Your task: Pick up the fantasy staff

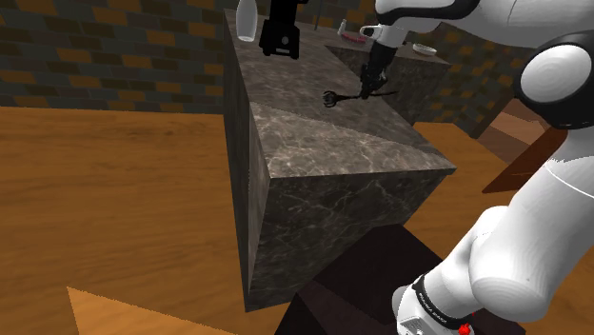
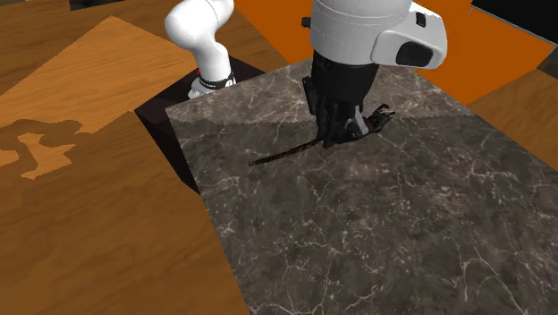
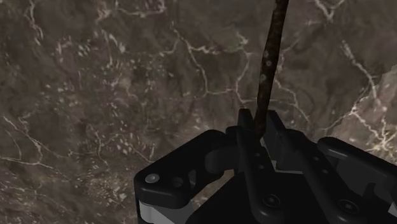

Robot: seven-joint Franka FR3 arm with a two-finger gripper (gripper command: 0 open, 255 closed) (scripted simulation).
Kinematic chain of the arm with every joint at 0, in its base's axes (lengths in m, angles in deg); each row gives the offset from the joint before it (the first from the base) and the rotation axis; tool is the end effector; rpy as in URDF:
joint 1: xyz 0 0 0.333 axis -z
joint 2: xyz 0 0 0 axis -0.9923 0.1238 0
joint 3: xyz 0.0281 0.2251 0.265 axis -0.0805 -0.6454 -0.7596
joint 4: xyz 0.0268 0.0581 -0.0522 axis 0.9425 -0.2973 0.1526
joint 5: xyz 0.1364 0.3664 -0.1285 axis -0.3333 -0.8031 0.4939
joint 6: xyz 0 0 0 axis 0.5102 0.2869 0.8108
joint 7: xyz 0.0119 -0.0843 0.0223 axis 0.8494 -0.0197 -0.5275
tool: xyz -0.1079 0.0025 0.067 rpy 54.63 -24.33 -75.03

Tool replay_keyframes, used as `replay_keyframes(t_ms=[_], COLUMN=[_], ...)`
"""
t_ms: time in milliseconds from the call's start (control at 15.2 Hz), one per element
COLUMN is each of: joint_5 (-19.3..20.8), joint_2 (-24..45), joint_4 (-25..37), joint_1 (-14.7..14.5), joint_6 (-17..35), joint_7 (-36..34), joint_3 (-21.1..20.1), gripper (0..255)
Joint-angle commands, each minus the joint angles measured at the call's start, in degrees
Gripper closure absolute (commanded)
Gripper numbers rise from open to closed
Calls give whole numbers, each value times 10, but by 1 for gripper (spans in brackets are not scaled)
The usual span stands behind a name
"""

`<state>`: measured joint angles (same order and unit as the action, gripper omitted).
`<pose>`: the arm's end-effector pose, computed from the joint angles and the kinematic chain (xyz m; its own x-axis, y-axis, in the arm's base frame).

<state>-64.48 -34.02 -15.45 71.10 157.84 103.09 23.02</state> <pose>0.5662 -0.2313 0.5478 0.4106 0.9113 0.0313 0.9118 -0.4102 -0.0204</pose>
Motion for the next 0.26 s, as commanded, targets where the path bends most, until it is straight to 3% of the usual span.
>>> replay_keyframes(t_ms=[0, 198], joint_5=[-1, -1], joint_2=[2, 3], joint_4=[19, 28], joint_1=[2, 2], joint_6=[-17, -26], joint_7=[1, 1], joint_3=[1, 1], gripper=[255, 255])
